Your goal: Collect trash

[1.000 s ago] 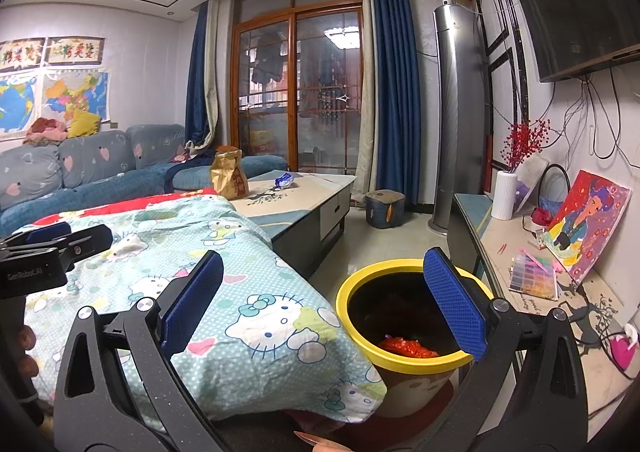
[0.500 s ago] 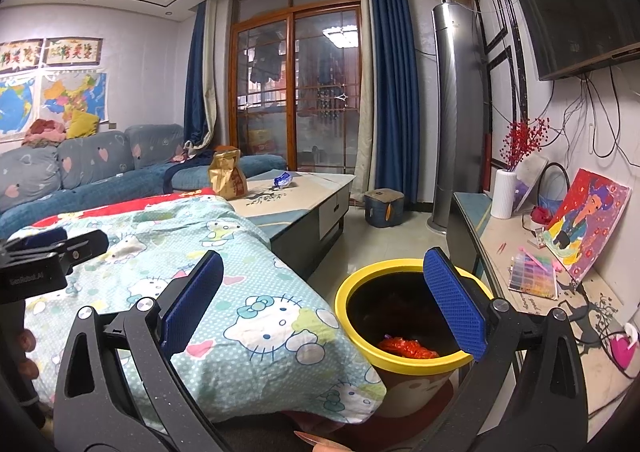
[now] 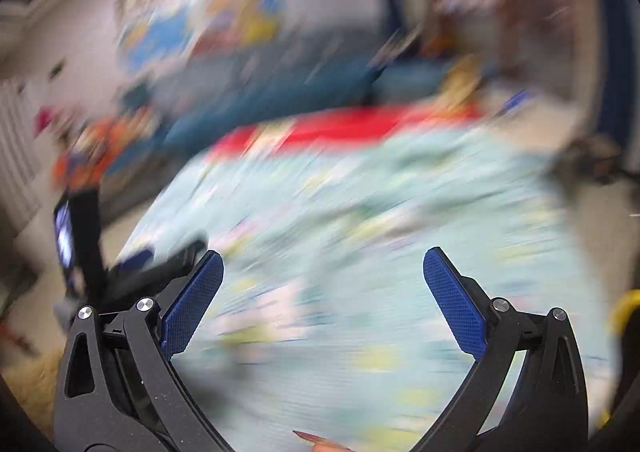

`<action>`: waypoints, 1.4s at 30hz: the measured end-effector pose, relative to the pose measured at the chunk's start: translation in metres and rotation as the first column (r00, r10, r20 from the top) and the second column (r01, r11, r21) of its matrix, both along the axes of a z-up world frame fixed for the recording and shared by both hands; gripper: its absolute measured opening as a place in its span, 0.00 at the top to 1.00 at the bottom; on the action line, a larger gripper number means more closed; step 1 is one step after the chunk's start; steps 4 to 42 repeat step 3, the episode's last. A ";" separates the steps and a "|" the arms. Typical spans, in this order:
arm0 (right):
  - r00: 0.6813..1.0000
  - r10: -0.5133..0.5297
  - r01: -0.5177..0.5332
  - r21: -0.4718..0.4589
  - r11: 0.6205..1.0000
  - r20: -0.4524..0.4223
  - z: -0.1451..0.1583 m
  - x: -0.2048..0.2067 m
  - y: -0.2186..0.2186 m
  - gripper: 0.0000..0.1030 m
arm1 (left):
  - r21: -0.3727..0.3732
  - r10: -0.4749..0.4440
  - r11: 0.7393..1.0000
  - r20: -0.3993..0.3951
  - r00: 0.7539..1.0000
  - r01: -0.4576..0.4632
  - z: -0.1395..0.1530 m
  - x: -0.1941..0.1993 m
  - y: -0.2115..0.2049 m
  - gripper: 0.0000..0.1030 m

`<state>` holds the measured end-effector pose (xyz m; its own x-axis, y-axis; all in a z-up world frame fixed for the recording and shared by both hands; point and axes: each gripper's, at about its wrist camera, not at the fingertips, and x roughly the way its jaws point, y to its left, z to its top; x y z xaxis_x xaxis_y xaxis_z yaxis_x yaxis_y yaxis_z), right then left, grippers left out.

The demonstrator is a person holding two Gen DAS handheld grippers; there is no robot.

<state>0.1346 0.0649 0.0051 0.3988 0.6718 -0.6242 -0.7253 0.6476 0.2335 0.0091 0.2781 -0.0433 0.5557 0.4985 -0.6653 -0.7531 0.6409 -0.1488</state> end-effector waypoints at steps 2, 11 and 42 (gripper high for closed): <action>0.992 0.098 -0.103 -0.062 0.993 -0.079 -0.024 0.002 0.060 0.10 | -0.009 0.102 0.995 -0.068 0.992 -0.103 -0.015 -0.012 0.042 0.06; 0.982 0.145 -0.158 -0.106 0.982 -0.119 -0.041 0.002 0.094 0.10 | -0.007 0.137 0.990 -0.092 0.986 -0.138 -0.021 -0.017 0.060 0.06; 0.982 0.145 -0.158 -0.106 0.982 -0.119 -0.041 0.002 0.094 0.10 | -0.007 0.137 0.990 -0.092 0.986 -0.138 -0.021 -0.017 0.060 0.06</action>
